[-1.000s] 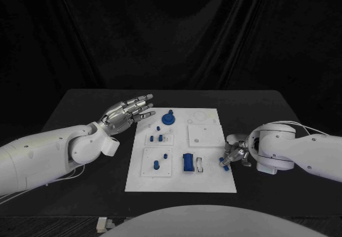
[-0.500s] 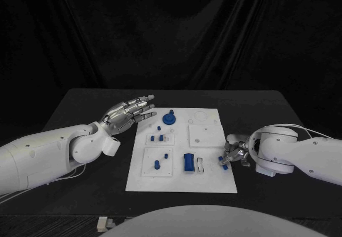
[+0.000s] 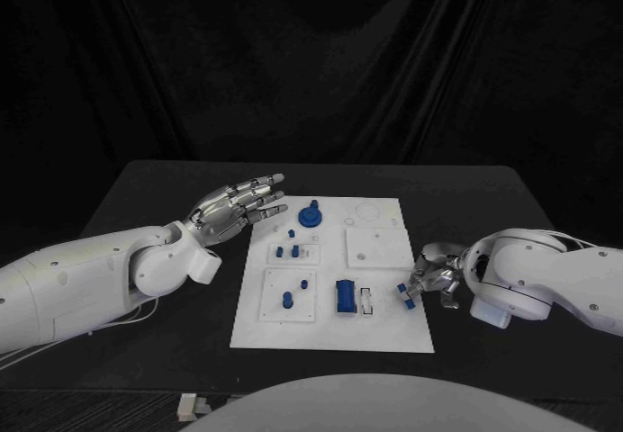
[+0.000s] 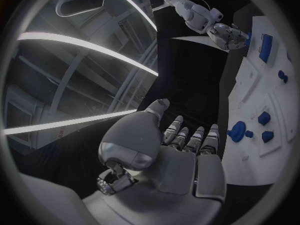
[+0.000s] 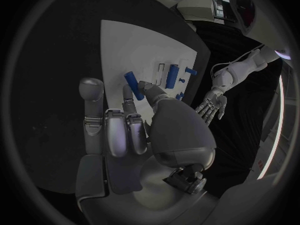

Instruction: Assemble the parts on the task board

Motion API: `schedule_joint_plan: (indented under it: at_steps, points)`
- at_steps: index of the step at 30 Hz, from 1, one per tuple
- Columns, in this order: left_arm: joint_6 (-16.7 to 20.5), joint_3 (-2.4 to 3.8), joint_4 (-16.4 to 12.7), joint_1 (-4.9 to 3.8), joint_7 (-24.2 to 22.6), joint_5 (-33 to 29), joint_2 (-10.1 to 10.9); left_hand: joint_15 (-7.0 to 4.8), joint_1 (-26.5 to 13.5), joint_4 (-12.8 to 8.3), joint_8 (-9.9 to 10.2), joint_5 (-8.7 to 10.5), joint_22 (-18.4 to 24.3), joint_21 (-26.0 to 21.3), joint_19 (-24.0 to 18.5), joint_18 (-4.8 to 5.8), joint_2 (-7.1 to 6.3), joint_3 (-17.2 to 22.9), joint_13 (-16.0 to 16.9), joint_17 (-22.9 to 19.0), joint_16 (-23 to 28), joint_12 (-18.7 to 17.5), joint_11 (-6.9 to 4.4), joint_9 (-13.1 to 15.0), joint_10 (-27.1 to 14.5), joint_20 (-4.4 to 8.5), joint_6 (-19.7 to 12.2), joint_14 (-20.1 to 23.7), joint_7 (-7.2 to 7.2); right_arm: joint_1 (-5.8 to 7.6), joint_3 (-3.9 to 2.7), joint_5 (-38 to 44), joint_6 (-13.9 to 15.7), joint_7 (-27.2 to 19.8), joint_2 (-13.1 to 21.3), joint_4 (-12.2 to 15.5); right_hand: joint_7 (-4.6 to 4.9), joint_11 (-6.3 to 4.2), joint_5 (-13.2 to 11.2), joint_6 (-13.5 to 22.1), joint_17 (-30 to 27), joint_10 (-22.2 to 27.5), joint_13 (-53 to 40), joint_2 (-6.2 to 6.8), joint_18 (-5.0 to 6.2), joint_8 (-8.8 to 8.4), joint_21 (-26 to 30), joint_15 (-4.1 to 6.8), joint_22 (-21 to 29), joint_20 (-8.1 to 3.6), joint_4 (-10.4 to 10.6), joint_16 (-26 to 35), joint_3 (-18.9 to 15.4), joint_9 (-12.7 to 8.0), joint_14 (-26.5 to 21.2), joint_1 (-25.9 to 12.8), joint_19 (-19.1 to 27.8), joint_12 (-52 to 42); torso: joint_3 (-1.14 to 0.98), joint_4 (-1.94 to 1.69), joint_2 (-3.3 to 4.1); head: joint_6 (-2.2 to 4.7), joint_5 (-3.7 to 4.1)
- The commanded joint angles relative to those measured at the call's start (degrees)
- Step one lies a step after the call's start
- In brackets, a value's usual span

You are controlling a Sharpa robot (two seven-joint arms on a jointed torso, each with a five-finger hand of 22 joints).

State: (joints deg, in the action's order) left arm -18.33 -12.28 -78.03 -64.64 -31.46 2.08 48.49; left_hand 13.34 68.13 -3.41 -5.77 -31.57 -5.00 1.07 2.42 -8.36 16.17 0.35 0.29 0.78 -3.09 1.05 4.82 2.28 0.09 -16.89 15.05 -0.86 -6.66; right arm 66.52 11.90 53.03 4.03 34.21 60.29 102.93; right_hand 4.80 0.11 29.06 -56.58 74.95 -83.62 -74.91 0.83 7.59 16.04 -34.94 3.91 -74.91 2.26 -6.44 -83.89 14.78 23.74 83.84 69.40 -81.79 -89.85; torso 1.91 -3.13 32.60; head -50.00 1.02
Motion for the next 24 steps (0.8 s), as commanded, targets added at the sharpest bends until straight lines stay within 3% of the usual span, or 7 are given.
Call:
schedule_joint_plan:
  at_steps: [1,13,24]
  points:
    - [-0.8,0.06,0.0,0.08,-0.2,-0.4,-0.3,0.43,-0.5,-0.2,-0.2,-0.26,-0.1,0.4,0.5,0.98,0.09,0.2,0.1,0.1,-0.3,0.2,0.52,0.1,0.0,0.01,-0.1,-0.2,-0.48,0.2,0.02,-6.6,2.3,0.0,-0.3,0.2,-0.18,-0.08,0.1,-0.4,0.2,-6.4,-15.1,-0.09,0.86,0.22,0.0,0.11,-2.6,-0.27,-4.5,0.1,4.2,0.1,3.7,-0.7,-0.2,-0.1,0.0,0.0,0.0,0.0,0.05]
    - [-0.8,0.06,0.0,0.08,0.0,-0.4,-0.3,0.5,-0.6,-0.3,-0.3,-0.26,-0.1,0.4,0.5,1.09,0.05,0.3,0.1,0.1,-0.6,0.2,0.51,0.1,0.0,0.01,0.0,-0.3,-0.48,0.42,0.02,-13.9,1.9,0.2,-1.8,-0.8,-0.16,-0.07,-0.5,0.2,0.1,-6.4,-15.1,-0.12,0.87,-0.07,0.1,0.12,-2.6,-0.32,-4.2,0.0,4.1,-0.1,3.8,-1.5,-0.2,-0.1,0.01,0.0,0.0,0.0,-0.03]
    - [-1.0,0.06,0.0,0.08,0.0,-0.4,-0.4,0.53,-0.7,-0.4,-0.3,-0.26,-0.1,0.4,0.5,1.12,0.02,0.3,0.1,0.2,-0.6,0.2,0.51,0.1,0.0,0.01,-0.1,-0.3,-0.48,0.22,0.04,-18.9,1.7,0.4,-4.2,-3.6,-0.15,-0.06,-0.9,0.5,0.1,-6.4,-15.1,-0.28,0.8,-0.16,-0.3,0.1,-2.7,-0.31,-3.9,0.0,4.0,-0.2,3.8,-2.0,-0.3,-0.1,0.01,0.0,0.0,0.0,-0.04]
